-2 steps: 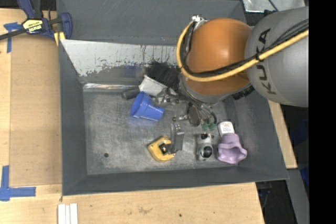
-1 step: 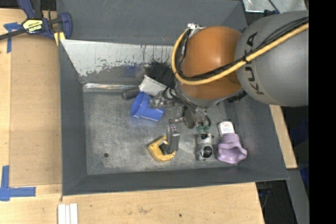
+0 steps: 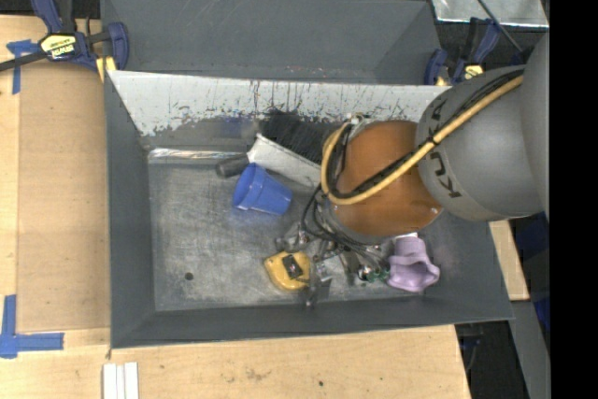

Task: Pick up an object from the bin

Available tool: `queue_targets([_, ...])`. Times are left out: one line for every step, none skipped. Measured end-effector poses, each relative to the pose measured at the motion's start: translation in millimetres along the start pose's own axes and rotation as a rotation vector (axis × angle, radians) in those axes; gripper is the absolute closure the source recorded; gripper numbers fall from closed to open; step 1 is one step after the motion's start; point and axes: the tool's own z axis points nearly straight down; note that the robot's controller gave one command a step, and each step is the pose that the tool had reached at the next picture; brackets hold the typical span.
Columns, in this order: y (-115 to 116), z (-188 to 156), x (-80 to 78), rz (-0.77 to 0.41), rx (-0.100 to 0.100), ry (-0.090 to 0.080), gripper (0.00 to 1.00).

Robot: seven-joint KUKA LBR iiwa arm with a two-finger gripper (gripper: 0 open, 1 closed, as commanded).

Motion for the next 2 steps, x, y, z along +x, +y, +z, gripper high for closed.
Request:
queue_targets([0.0, 0.0, 0.0, 0.001, 0.000, 0.000, 1.00])
queue_targets([-2.1, -143.7, -13.1, -0.070, -0.001, 0.022, 1.00])
